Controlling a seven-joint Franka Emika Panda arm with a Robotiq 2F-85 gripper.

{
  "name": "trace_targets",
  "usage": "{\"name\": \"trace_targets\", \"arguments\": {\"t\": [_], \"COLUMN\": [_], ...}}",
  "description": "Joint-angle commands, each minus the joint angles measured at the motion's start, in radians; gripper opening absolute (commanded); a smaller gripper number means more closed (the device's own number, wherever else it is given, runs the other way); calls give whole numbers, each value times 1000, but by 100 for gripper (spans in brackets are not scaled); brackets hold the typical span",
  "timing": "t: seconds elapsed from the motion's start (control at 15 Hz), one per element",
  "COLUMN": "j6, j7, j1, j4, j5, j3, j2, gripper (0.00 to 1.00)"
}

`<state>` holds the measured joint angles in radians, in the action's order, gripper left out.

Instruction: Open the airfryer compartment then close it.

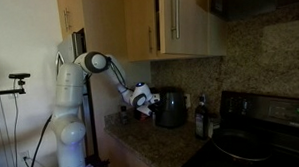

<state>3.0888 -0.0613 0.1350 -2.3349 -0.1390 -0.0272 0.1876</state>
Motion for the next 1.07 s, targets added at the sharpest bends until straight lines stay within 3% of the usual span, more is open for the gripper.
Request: {"name": "trace_targets", "arguments": {"t": [0.0, 0.13, 0.27, 0.4, 0.53, 0.67, 0.73, 0.8, 0.87, 1.0], "j6": [1, -15, -186, -334, -474, -510, -459, -385, -336, -201], "j7": [52, 86, 182, 190, 205, 208, 222, 235, 249, 282], "j1": [24, 44, 112, 103, 52, 36, 30, 24, 22, 19], "j4": [-2, -4, -2, 24, 47, 55, 50, 41, 38, 31], "j5": [51, 84, 197, 207, 236, 235, 234, 236, 248, 280], "j3": [42, 67, 170, 136, 77, 58, 52, 49, 49, 56], "j2": [-1, -5, -40, -62, -75, -76, -73, -68, -65, -51], "gripper": [10, 9, 9, 9, 9, 9, 9, 59, 61, 75]}}
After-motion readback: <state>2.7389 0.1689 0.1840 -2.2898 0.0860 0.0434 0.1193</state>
